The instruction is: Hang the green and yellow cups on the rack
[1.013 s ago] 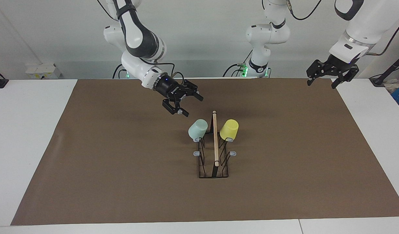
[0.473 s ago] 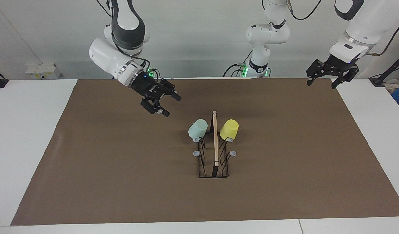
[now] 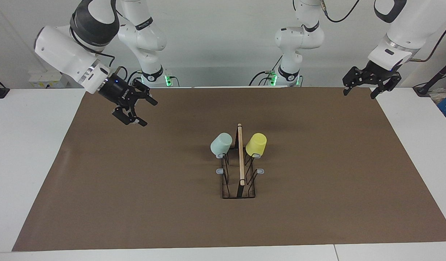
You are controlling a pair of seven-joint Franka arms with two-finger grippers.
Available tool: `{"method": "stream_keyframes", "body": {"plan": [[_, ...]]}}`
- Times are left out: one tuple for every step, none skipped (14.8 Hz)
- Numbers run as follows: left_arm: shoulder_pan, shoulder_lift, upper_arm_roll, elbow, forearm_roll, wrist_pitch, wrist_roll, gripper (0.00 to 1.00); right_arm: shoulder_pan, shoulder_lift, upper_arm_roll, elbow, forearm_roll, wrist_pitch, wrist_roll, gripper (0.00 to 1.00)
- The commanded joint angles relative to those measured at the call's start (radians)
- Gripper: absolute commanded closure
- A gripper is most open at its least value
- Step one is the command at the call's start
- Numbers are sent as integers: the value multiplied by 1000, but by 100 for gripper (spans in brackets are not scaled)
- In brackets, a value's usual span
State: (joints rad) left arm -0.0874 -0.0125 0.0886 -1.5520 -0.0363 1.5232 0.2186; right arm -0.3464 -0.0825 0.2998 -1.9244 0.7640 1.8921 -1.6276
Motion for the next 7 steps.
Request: {"method": "stream_keyframes", "body": {"plan": [[-11,-26,3,-28,18,-3,-4,0,-28,-3,13,56,-151,-86,107,0],[-14,-26,3,-28,18,-5,-1,0,-37,-3,13,85,-204,-128,155,0],[-12,-26,5,-28,18,5,-1,0,-43,-3,13,112,-257,-169,211,0],[-5,-26,3,-28,18,3,-2,0,-43,-3,13,134,-320,-204,277,0],[-2,-26,5,-26,18,3,-4,0,-42,-3,15,154,-378,-228,334,0],[-2,-26,5,-23,18,3,-5,0,-39,-3,16,165,-421,-247,398,0],[-2,-26,5,-25,18,5,-4,0,-39,-3,16,165,-434,-266,492,0]]}}
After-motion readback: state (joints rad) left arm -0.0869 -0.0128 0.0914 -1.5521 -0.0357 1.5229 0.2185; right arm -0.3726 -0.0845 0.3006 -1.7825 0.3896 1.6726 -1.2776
